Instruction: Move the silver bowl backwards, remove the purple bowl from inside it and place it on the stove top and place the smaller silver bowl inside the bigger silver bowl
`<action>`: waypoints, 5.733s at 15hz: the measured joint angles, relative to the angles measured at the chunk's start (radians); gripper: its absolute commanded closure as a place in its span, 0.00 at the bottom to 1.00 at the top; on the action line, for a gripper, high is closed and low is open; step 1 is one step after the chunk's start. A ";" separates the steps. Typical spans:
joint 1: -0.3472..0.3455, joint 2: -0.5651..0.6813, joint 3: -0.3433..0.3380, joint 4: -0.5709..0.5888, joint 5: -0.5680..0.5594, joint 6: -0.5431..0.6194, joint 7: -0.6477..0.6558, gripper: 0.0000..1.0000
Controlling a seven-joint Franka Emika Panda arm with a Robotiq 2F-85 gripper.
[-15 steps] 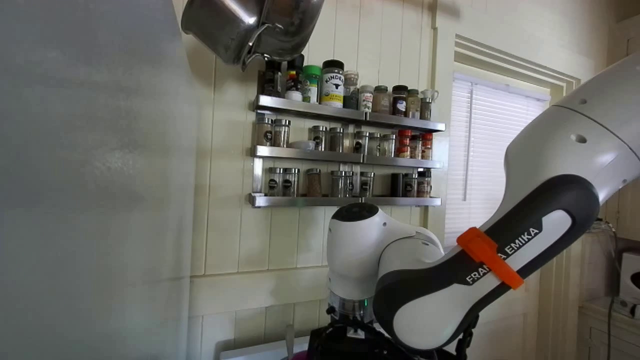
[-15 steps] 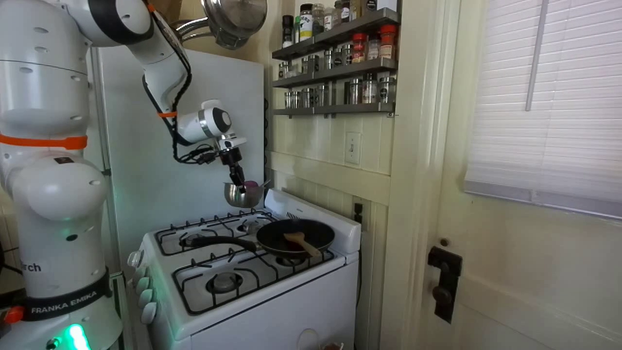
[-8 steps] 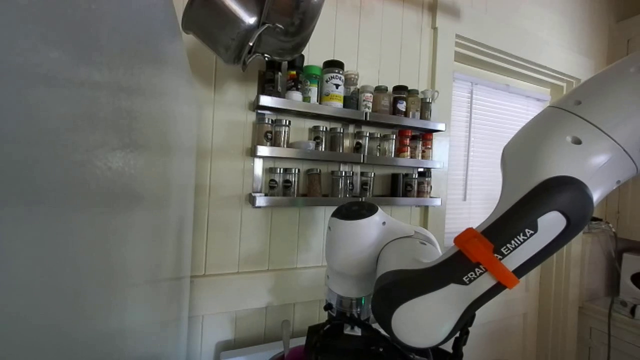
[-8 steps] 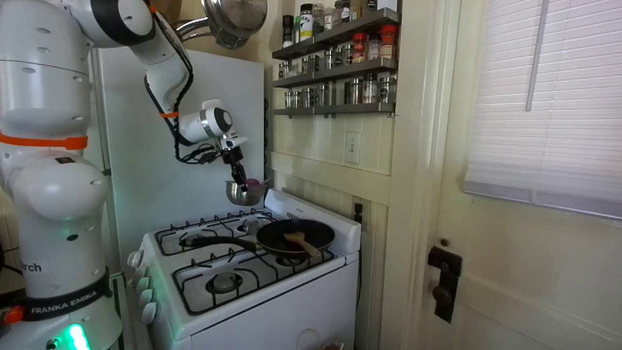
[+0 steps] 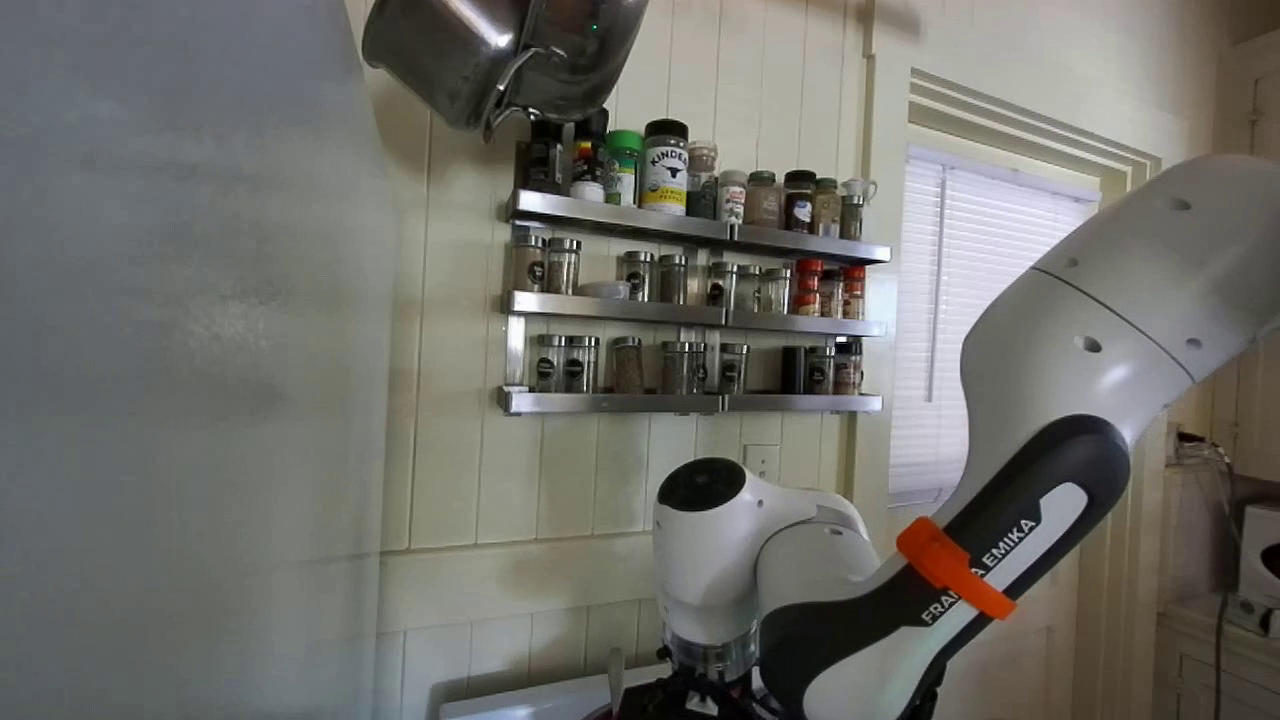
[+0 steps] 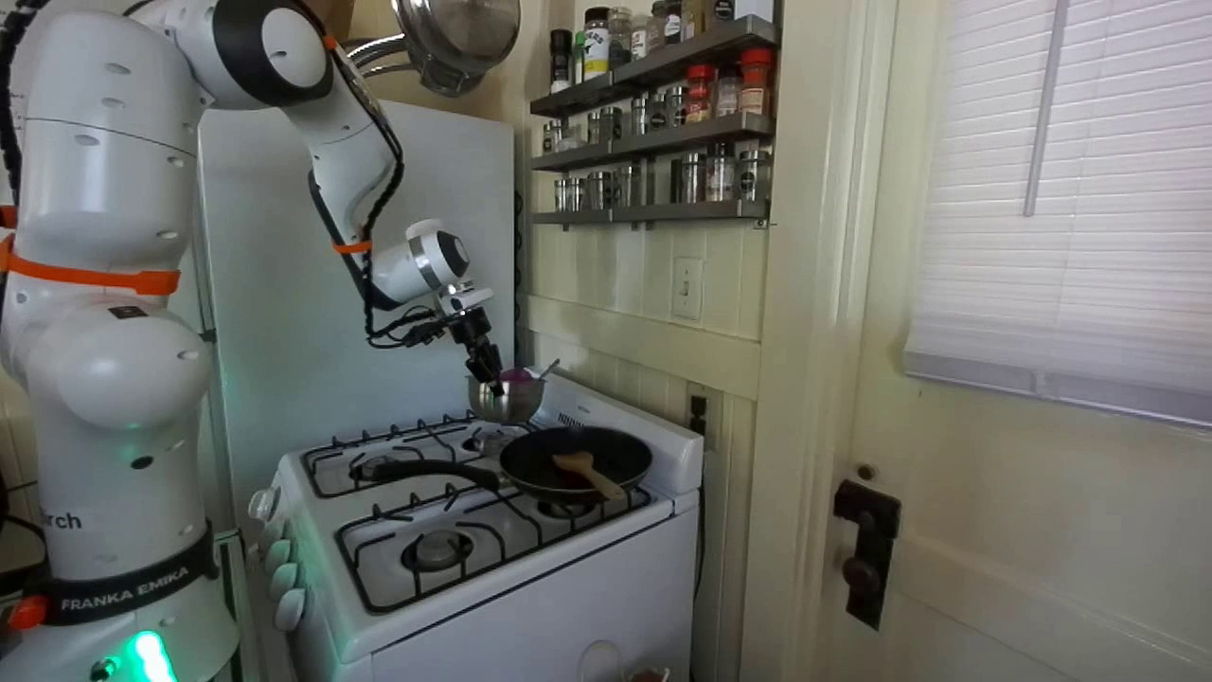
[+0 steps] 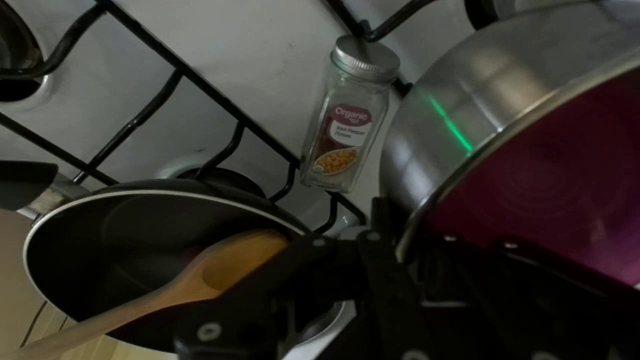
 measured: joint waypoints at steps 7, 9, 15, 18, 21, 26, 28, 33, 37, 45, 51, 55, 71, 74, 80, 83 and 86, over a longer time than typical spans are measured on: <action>0.051 0.045 -0.012 0.075 -0.083 -0.026 0.067 0.91; 0.055 0.045 -0.002 0.079 -0.065 -0.026 0.060 0.91; 0.060 0.056 -0.001 0.079 -0.084 -0.023 0.076 0.98; 0.071 0.059 -0.006 0.074 -0.137 0.001 0.157 0.98; 0.080 0.059 -0.006 0.063 -0.204 0.064 0.254 0.98; 0.091 0.050 0.005 0.023 -0.212 0.100 0.368 0.98; 0.092 0.046 0.008 0.000 -0.212 0.102 0.402 0.98; 0.092 0.046 0.009 -0.025 -0.214 0.102 0.442 0.98; 0.097 0.049 0.009 -0.024 -0.241 0.102 0.455 0.98; 0.099 0.077 0.009 -0.011 -0.259 0.112 0.457 0.98; 0.101 0.088 0.010 0.002 -0.265 0.124 0.457 0.50; 0.101 0.088 0.011 0.009 -0.259 0.131 0.457 0.21; 0.073 0.017 0.009 0.015 -0.209 0.088 0.302 0.00; 0.049 0.022 -0.002 0.040 -0.209 0.088 0.194 0.00; 0.037 0.075 0.003 0.122 -0.148 0.159 -0.107 0.00; 0.029 0.118 0.028 0.140 -0.051 0.196 -0.312 0.00; 0.030 0.150 0.037 0.142 0.056 0.193 -0.468 0.00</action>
